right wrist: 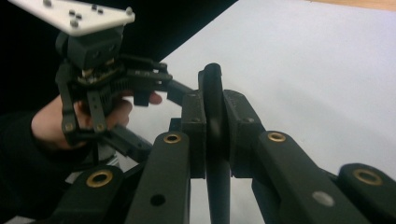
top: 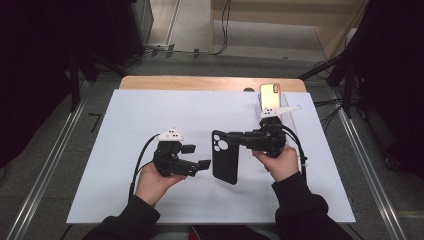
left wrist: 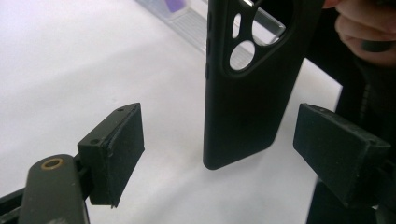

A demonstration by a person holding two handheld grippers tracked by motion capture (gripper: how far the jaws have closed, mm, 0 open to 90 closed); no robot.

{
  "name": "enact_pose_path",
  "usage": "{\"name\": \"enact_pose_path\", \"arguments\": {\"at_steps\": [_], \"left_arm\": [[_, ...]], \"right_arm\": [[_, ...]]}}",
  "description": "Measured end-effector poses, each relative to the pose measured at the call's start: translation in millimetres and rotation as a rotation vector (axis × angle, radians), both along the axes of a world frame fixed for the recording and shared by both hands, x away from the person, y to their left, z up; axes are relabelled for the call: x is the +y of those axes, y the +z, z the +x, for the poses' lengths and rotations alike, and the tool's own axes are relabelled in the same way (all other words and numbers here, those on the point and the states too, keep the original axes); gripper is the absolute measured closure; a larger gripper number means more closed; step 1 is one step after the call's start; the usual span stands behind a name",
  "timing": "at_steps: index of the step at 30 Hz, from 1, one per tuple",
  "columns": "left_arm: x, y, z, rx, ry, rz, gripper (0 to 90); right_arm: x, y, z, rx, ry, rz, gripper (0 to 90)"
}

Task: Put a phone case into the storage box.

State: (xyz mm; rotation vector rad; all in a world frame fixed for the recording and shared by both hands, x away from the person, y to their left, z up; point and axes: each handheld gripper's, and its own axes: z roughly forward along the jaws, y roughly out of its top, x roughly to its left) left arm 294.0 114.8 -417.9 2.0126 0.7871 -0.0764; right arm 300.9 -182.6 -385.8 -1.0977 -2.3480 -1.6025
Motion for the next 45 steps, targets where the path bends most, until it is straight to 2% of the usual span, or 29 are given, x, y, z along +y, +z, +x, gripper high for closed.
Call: {"name": "enact_pose_path", "arguments": {"at_steps": [2,4,9,12,13,20,26,32,36,38,41,45], "left_arm": [[0.5,3.6,3.3,0.019,-0.015,-0.002,16.9],[0.7,7.5,5.3,0.009,-0.021,0.011,16.9],[0.3,14.3,9.5,0.012,-0.066,0.007,18.1],[-0.3,16.8,10.2,0.016,-0.099,-0.031,27.0],[-0.8,17.7,10.7,0.025,-0.109,-0.042,27.5],[-2.4,19.8,14.1,0.034,-0.168,-0.064,43.0],[-6.4,21.8,16.5,0.016,-0.212,-0.058,48.4],[-9.5,19.8,22.1,0.02,-0.238,-0.066,49.4],[-11.0,19.5,24.8,0.006,-0.283,-0.083,51.0],[-12.1,19.2,26.2,0.013,-0.308,-0.089,51.4],[-12.0,18.1,27.0,0.009,-0.325,-0.086,60.9],[-9.3,18.3,28.0,0.003,-0.355,-0.102,66.2]], "right_arm": [[-1.4,0.4,-1.1,-0.012,0.022,-0.009,77.7],[-2.1,0.2,-1.5,-0.022,0.038,-0.01,77.7],[-3.2,-2.1,-1.3,-0.018,0.067,-0.003,77.6],[-2.9,-3.7,-0.8,-0.01,0.083,0.003,77.6],[-2.6,-4.0,-1.1,-0.011,0.085,0.002,77.6],[-1.4,-6.6,-2.3,-0.011,0.134,0.01,77.6],[0.7,-9.2,-1.5,-0.008,0.174,0.015,77.6],[8.0,-9.4,-1.6,-0.018,0.212,0.009,77.6],[11.4,-9.8,-1.4,-0.022,0.236,0.011,77.7],[12.4,-10.2,-1.0,-0.022,0.245,0.018,77.7],[13.0,-10.6,-0.6,-0.026,0.253,0.029,77.6],[11.7,-11.0,0.6,-0.02,0.259,0.043,77.5]]}}
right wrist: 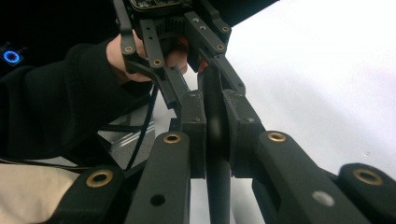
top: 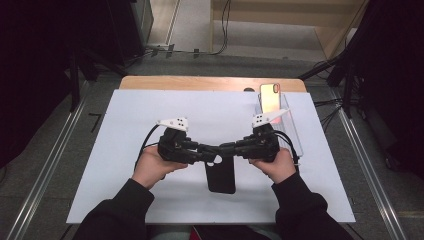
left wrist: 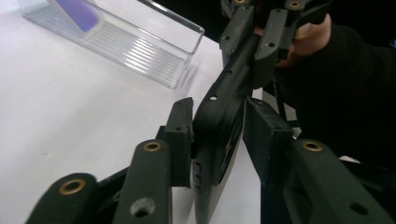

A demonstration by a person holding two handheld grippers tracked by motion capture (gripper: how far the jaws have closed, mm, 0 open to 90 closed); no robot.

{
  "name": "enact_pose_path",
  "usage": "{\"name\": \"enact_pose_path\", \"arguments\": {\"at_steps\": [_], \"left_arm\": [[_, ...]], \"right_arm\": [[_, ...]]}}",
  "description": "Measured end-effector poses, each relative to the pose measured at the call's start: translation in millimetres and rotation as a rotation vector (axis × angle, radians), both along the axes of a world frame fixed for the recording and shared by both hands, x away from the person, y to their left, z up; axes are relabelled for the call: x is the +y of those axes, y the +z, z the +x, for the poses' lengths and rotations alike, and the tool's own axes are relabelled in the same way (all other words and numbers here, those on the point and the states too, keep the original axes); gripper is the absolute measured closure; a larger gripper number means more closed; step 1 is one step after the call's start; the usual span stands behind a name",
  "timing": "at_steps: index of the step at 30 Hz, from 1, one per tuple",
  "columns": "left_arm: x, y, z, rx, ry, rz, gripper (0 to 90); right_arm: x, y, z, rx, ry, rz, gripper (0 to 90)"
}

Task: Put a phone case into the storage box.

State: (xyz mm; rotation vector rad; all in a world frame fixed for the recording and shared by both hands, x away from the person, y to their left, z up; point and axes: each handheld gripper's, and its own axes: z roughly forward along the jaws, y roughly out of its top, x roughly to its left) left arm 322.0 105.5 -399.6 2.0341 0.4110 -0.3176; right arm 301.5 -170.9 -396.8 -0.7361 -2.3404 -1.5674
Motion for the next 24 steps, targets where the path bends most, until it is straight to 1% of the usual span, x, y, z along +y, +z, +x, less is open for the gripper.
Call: {"name": "enact_pose_path", "arguments": {"at_steps": [1,3,4,5,7,10,11,12,13,14,16,18,19,20,21,22,23,24], "left_arm": [[0.7,0.5,0.2,-0.004,-0.006,-0.001,68.0],[1.6,1.3,-0.3,-0.012,-0.022,-0.017,70.1],[2.3,1.8,-0.9,-0.029,-0.03,-0.022,71.6],[2.7,2.3,-1.5,-0.033,-0.042,-0.03,73.1],[2.4,3.6,-2.7,-0.044,-0.051,-0.028,76.6],[2.0,4.7,-3.2,-0.034,-0.058,-0.027,77.3],[2.0,4.8,-3.3,-0.037,-0.058,-0.024,77.4],[2.1,5.1,-3.4,-0.037,-0.053,-0.016,77.5],[2.2,5.2,-3.4,-0.039,-0.05,-0.006,77.6],[3.2,5.3,-3.2,-0.036,-0.04,0.006,77.6],[5.2,5.5,-2.1,-0.028,-0.028,0.015,77.6],[8.1,7.1,1.2,0.022,0.007,0.029,77.5],[10.1,7.5,2.5,0.034,0.027,0.027,77.5],[12.0,7.8,3.7,0.038,0.035,0.026,77.5],[13.3,8.3,3.8,0.036,0.047,0.029,77.5],[14.6,8.9,4.1,0.037,0.057,0.033,77.5],[15.3,9.6,4.1,0.04,0.077,0.035,77.5],[16.0,10.2,4.5,0.042,0.084,0.039,77.5]], "right_arm": [[-0.7,-0.2,0.6,-0.002,0.004,0.009,77.4],[-1.5,0.1,0.8,0.004,0.003,0.022,76.5],[-2.1,0.5,0.8,0.009,0.001,0.025,75.9],[-2.6,0.9,0.5,0.009,-0.001,0.029,75.3],[-3.2,1.8,0.1,0.003,-0.009,0.034,72.5],[-4.1,2.3,0.4,0.002,-0.008,0.037,70.7],[-4.0,2.4,0.4,0.003,-0.01,0.037,69.4],[-3.6,2.5,0.3,0.004,-0.016,0.033,67.4],[-3.0,2.8,0.1,0.008,-0.029,0.025,62.5],[-2.9,2.9,0.2,0.011,-0.035,0.027,58.7],[-4.1,3.8,0.1,0.003,-0.066,0.026,50.9],[-6.6,4.6,0.6,-0.002,-0.102,0.036,44.7],[-7.9,4.7,0.7,-0.009,-0.118,0.038,40.9],[-8.9,4.5,0.7,-0.022,-0.134,0.034,37.9],[-9.6,4.4,0.5,-0.029,-0.149,0.026,36.0],[-10.1,3.8,0.5,-0.033,-0.158,0.028,34.4],[-10.6,2.9,0.5,-0.032,-0.169,0.024,32.9],[-10.7,2.0,0.6,-0.033,-0.178,0.022,31.8]]}}
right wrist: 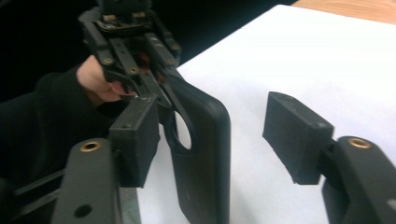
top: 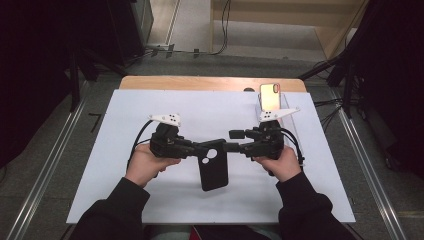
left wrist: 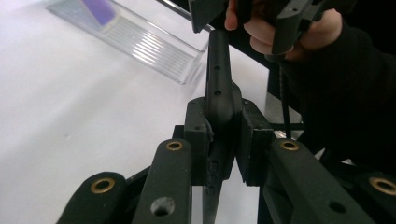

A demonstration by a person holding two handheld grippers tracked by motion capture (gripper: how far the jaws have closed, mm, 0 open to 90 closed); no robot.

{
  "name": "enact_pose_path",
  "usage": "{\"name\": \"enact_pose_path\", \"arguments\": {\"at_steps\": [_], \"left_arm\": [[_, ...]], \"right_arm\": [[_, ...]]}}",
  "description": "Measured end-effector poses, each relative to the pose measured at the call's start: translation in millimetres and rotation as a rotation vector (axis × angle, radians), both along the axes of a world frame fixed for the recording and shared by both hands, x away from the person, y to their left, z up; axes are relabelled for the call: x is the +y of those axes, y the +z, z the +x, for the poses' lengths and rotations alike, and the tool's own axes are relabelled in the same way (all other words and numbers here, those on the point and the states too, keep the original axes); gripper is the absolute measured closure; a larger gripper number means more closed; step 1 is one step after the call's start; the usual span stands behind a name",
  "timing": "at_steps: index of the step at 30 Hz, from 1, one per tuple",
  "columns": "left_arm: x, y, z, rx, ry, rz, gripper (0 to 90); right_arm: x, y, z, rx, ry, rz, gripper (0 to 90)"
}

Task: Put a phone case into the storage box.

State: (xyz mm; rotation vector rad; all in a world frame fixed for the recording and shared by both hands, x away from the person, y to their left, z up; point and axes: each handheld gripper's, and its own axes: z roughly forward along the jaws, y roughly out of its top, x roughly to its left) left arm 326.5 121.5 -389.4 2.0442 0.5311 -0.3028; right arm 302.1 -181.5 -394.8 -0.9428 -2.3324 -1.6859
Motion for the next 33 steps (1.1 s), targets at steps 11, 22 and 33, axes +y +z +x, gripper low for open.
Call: {"name": "enact_pose_path", "arguments": {"at_steps": [11,22,33], "left_arm": [[6.4,6.7,1.0,0.011,0.114,0.018,77.3],[8.4,9.8,0.8,0.034,0.262,0.039,77.3],[3.7,11.0,-3.5,0.071,0.354,0.044,77.3]], "right_arm": [[13.5,-11.6,-1.8,-0.053,-0.051,-0.097,0.0],[34.9,-13.8,-12.0,-0.047,-0.164,-0.181,0.0],[58.8,-15.3,-25.9,-0.104,-0.295,-0.243,0.0]]}}
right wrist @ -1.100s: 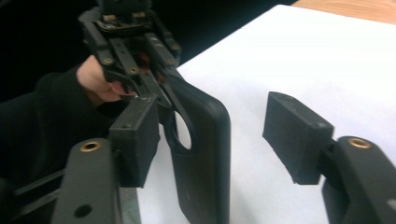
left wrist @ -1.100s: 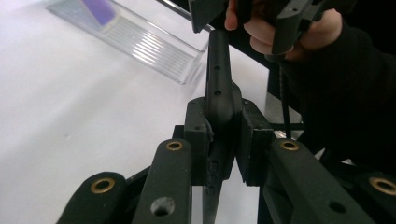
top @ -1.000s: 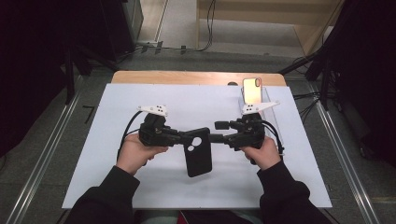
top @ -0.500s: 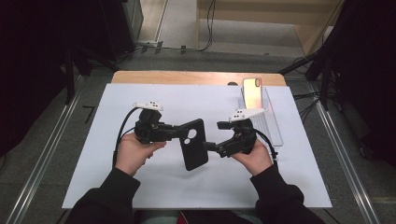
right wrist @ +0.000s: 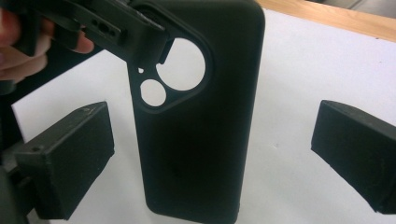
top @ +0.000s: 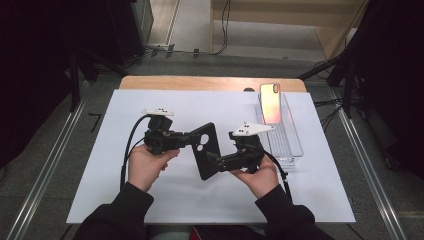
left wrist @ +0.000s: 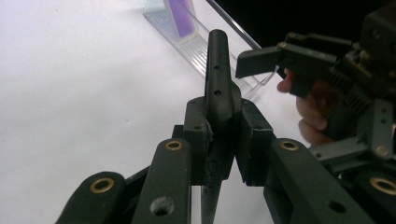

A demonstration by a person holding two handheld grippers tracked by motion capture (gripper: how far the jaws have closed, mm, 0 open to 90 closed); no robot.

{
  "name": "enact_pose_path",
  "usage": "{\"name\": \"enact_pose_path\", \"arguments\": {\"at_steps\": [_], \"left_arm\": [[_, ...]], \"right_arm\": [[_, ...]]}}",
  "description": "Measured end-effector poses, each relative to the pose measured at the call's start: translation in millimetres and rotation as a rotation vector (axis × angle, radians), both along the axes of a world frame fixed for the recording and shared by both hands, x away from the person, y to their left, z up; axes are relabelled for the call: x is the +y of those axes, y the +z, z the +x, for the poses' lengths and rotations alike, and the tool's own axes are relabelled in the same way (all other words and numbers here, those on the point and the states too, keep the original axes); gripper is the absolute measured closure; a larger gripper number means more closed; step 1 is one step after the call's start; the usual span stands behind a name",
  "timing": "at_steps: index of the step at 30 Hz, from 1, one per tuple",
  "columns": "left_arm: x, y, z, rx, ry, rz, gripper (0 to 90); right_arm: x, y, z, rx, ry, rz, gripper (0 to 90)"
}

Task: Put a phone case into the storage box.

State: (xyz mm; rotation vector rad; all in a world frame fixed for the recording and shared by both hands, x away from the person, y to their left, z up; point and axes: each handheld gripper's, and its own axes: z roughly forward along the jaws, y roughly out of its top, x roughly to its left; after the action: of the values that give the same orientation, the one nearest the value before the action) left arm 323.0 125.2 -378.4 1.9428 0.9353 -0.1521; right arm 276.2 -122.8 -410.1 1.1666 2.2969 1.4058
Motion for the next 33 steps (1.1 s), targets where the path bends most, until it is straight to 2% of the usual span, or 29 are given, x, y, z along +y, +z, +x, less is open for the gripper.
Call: {"name": "enact_pose_path", "arguments": {"at_steps": [4,6,10,15,20,22,24,26,30,33], "left_arm": [[-4.2,0.6,-3.4,-0.007,0.016,0.016,77.4],[-6.1,0.8,-4.8,-0.01,0.022,0.017,77.4],[-8.7,1.0,-7.4,-0.007,0.036,0.011,77.4],[-13.6,-1.8,-13.3,-0.021,0.05,0.014,77.3],[-18.6,-5.3,-15.7,-0.01,0.035,0.013,77.3],[-19.4,-5.6,-16.7,-0.014,0.035,0.016,77.3],[-19.7,-6.3,-17.6,-0.018,0.041,0.016,77.3],[-19.2,-6.7,-18.2,-0.017,0.048,0.01,77.2],[-16.9,-5.8,-18.7,-0.014,0.045,0.007,77.1],[-16.4,-4.7,-19.4,-0.012,0.043,0.0,77.0]], "right_arm": [[8.1,-3.7,-1.5,-0.006,-0.06,-0.031,0.0],[11.8,-5.6,-1.7,0.002,-0.072,-0.042,0.0],[16.7,-7.7,-2.5,0.02,-0.082,-0.031,0.0],[22.0,-9.3,-1.8,0.014,-0.099,-0.023,0.0],[27.2,-12.2,0.2,0.012,-0.09,-0.036,0.0],[27.6,-13.2,0.7,0.008,-0.093,-0.042,4.5],[27.9,-13.8,1.8,0.005,-0.093,-0.034,4.6],[28.1,-14.2,2.4,0.005,-0.082,-0.033,10.1],[28.9,-13.2,1.7,0.005,-0.066,-0.029,11.7],[28.0,-12.0,2.5,0.024,-0.051,-0.015,12.3]]}}
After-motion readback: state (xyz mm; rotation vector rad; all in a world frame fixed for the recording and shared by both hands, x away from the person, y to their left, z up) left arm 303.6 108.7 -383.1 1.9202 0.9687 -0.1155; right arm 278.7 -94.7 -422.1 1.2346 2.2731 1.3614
